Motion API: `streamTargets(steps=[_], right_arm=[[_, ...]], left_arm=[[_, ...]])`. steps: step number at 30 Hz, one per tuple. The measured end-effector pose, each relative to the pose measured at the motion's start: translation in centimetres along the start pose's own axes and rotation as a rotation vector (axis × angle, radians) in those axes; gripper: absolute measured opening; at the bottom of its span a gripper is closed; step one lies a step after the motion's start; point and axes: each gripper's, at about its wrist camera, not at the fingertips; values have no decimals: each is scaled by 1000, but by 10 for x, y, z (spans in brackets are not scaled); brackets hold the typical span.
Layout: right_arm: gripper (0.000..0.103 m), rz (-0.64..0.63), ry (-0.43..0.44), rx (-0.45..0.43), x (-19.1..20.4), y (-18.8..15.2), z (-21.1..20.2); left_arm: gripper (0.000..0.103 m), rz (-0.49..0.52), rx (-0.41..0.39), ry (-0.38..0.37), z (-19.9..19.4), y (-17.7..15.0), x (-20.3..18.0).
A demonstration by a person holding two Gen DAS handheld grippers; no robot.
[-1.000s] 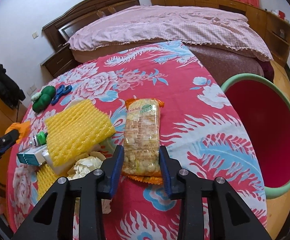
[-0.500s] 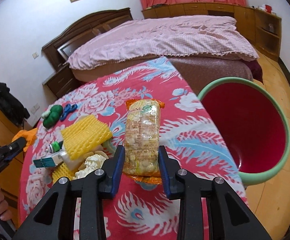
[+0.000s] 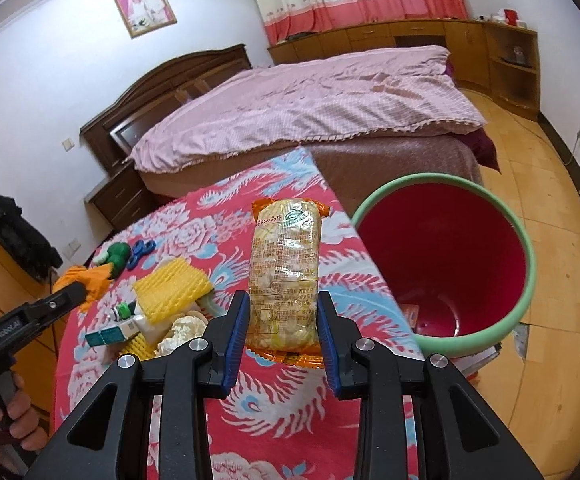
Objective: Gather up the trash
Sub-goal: 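Carry both items over the red bucket and open both grippers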
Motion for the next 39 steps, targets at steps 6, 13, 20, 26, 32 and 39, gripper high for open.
streamTargets(steps=[6, 13, 20, 26, 32, 39], right_arm=[[34, 16, -5, -42, -12, -1, -23], [34, 49, -18, -75, -36, 2, -39], [34, 103, -45, -87, -69, 5, -44], [34, 164, -60, -86, -102, 8, -42], [34, 206, -71, -74, -126, 8, -38], [34, 240, -78, -58, -148, 8, -30]], left_arm=[[35, 69, 10, -16, 6, 6, -33], [35, 146, 39, -47, 24, 12, -78], [35, 225, 86, -78, 54, 17, -125], [35, 285, 129, -105, 83, 17, -158], [35, 323, 167, -123, 111, 17, -183], [35, 360, 204, -124, 145, 17, -207]])
Point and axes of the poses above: each gripper's, at about its wrist camera, not at the fingertips, and z roughly the way its jaws point, x to its left, y to its top, and after that the axes turned 11 degrees about x, right-handed
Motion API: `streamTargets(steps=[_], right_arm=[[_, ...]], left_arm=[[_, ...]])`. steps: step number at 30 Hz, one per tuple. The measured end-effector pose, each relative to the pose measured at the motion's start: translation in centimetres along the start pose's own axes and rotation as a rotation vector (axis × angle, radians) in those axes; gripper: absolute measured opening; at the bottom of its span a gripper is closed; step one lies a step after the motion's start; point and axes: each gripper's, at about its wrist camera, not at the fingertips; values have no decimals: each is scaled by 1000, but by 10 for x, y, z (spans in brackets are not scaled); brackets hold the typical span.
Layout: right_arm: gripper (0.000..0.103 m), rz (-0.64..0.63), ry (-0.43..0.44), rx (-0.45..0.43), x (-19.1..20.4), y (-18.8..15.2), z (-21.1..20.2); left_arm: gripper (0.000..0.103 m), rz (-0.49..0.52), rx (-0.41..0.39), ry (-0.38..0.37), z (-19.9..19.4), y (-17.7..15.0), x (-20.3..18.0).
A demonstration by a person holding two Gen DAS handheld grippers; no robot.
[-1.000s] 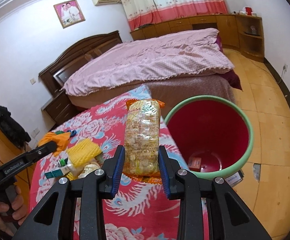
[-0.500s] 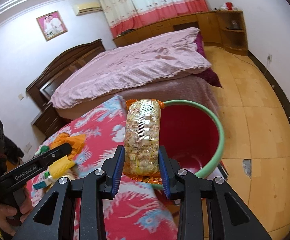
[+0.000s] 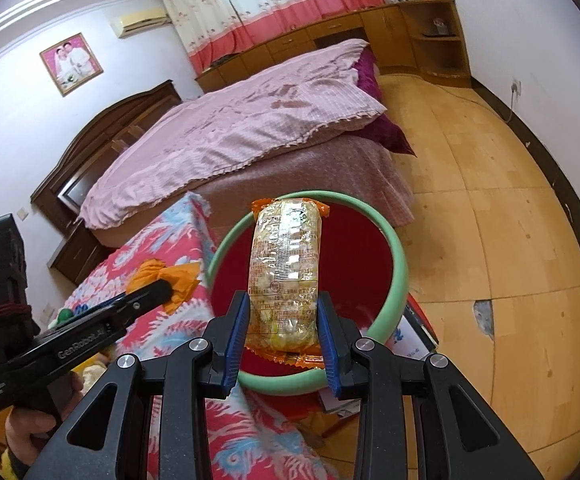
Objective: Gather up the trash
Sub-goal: 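Carry both items over the red bucket and open both grippers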
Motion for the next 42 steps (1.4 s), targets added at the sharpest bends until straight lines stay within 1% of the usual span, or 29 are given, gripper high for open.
streamTargets(steps=[4, 6, 8, 9, 11, 14, 20, 24, 30, 35, 42], right_arm=[[34, 13, -4, 12, -7, 1, 6], [34, 17, -6, 17, -10, 2, 9], [34, 23, -7, 23, -13, 3, 12], [34, 26, -7, 26, -15, 3, 13], [34, 31, -7, 30, -16, 3, 15], [34, 34, -5, 41, -18, 4, 20], [34, 25, -1, 62, -17, 7, 31], [36, 13, 4, 79, -13, 10, 41], [38, 15, -12, 92, -9, 12, 53], [38, 32, 4, 83, -8, 11, 50], [44, 22, 37, 74, 8, 8, 35]], left_arm=[[35, 12, 11, 12, 14, 7, -6], [41, 15, 16, 17, 18, 9, -7], [44, 14, 18, 19, 21, 10, -7], [48, 15, 18, 19, 22, 11, -7], [50, 16, 15, 26, 23, 12, -7], [50, 12, 16, 41, 24, 12, -6], [50, -24, 13, 42, 19, 7, 3], [50, -48, 7, 48, 13, 2, 10], [50, -75, -4, 51, -1, -5, 18], [50, -86, -20, 61, -17, -14, 24], [50, -138, -48, 79, -44, -27, 42]])
Point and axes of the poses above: each gripper's, at about its wrist camera, not at the fingertips, and z roughly the way its jaws point, x to its left, y to its top, and after that the axes turned 11 degrees about x, right-handed
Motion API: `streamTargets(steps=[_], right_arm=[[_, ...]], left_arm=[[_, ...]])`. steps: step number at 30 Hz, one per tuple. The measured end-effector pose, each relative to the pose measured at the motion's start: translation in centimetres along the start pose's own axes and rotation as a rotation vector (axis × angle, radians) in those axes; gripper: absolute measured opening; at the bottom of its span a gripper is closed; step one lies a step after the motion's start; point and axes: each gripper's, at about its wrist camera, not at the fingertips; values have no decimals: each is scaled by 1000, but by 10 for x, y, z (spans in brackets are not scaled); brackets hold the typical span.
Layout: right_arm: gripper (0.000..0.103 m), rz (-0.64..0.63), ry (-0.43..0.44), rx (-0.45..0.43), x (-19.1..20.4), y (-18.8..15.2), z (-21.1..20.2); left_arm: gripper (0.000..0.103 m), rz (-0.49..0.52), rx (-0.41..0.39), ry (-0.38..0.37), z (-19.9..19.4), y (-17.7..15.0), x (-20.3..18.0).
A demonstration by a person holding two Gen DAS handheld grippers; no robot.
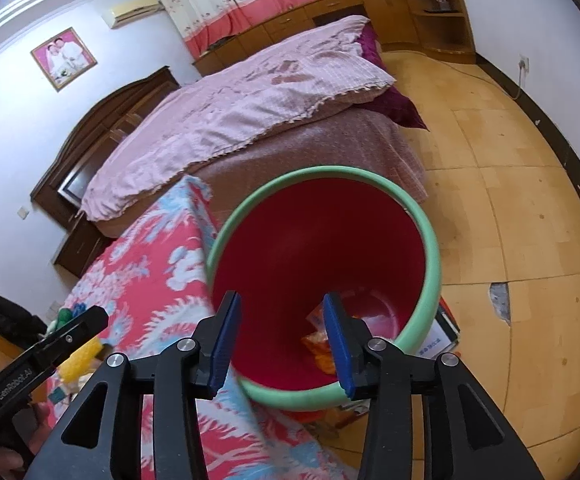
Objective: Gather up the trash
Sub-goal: 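Carry both items over the red bucket and open both grippers, then reach the left gripper to the medicine box while the right reaches the crumpled paper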
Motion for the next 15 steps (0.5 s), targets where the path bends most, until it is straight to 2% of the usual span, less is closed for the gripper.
streamTargets(steps=[15], right_arm=[[49, -85, 52, 9, 63, -32, -21]], left_arm=[[50, -138, -79, 53, -62, -34, 70]])
Point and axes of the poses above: each gripper's, at about its wrist camera, not at the fingertips, and z roughly the way its jaws point, x to its left, y to its top, and after that the axes turned 11 degrees about x, right-handed
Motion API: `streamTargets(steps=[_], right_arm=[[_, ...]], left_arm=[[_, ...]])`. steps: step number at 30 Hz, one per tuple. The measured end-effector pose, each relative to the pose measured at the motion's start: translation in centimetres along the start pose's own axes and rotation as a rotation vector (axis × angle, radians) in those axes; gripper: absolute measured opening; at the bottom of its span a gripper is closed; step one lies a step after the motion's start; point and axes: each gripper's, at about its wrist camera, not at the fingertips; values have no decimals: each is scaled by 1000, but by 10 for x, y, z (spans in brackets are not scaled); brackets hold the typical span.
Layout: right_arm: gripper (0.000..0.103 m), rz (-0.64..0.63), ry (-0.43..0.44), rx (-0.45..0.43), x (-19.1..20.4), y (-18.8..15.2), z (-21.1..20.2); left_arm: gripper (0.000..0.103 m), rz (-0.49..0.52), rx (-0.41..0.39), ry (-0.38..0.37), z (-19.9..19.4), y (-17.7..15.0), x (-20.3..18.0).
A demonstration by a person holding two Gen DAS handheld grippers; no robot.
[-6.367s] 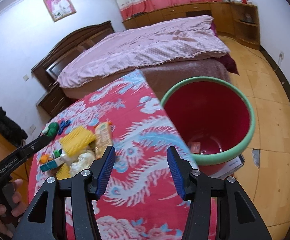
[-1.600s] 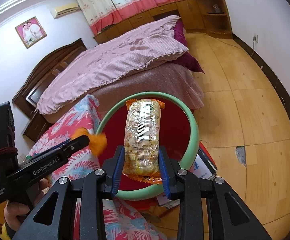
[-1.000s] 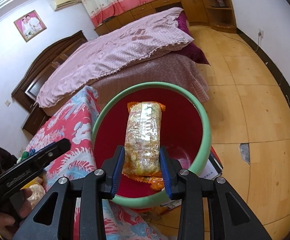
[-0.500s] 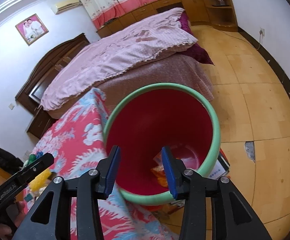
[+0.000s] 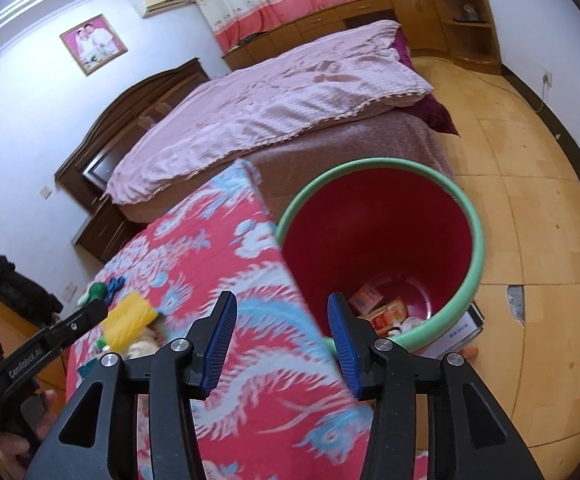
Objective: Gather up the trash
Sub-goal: 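Reach the left gripper to the medicine box while the right reaches the crumpled paper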
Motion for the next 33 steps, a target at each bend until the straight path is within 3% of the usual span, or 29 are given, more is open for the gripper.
streamTargets(steps=[10, 21, 33], right_arm=[[52, -63, 20, 36, 39, -16, 12], [54, -83, 20, 87, 62, -26, 34], [54, -85, -2, 128, 69, -26, 54]], left_arm=[[51, -102, 4, 86, -15, -14, 64], [51, -185, 27, 189, -2, -7, 126], [50, -155, 114, 167, 36, -10, 143]])
Point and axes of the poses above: each gripper's, at about its wrist camera, not at the fingertips, and z roughly the way its jaws point, x to its left, y to its top, and after that the axes turned 11 degrees about x, right-handed
